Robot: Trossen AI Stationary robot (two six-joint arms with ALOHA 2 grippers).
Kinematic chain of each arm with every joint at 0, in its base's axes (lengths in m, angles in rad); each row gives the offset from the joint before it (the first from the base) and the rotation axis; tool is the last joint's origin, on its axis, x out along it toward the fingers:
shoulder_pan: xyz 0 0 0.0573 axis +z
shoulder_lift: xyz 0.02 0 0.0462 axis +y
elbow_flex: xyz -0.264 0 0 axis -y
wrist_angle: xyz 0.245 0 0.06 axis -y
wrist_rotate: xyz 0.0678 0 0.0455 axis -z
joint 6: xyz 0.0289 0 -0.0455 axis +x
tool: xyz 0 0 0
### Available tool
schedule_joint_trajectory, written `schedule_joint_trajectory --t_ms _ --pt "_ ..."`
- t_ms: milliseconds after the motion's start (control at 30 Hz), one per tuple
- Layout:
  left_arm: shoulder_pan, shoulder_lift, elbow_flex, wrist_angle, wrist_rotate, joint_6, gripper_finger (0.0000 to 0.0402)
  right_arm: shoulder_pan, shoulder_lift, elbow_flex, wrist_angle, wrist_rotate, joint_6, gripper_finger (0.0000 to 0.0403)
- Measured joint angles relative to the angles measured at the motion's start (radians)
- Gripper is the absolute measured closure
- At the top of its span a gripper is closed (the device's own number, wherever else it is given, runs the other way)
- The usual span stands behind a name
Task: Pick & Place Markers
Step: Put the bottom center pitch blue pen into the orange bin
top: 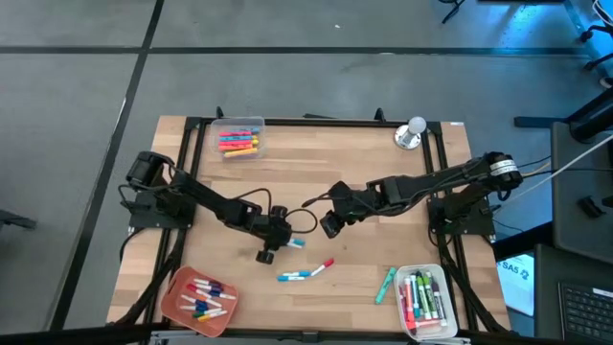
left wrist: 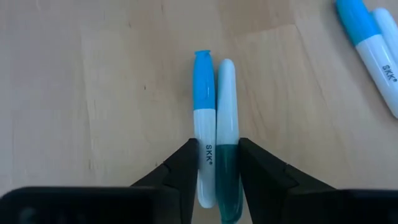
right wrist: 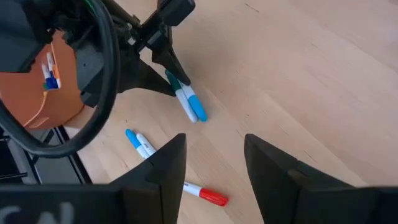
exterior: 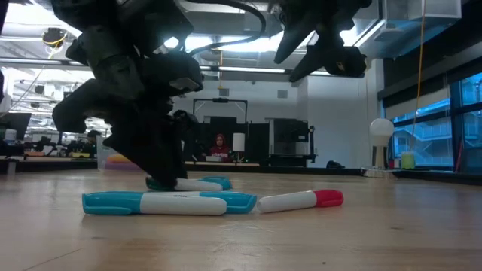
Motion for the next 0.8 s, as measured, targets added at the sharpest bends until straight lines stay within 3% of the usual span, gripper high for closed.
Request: schedule_joint_trajectory --t_ms 600,800 --pt "-0.025 -0.052 0.030 -0.013 -0.105 -0.097 0.0305 0.000 0.000 0.000 -0.003 0.000 -0.032 0.0240" --pt "-0.022 -0.071 0.029 -0.019 -0.162 -0.097 0.0335 -0.005 0.000 0.000 -0.008 0.001 -0.052 0.0240"
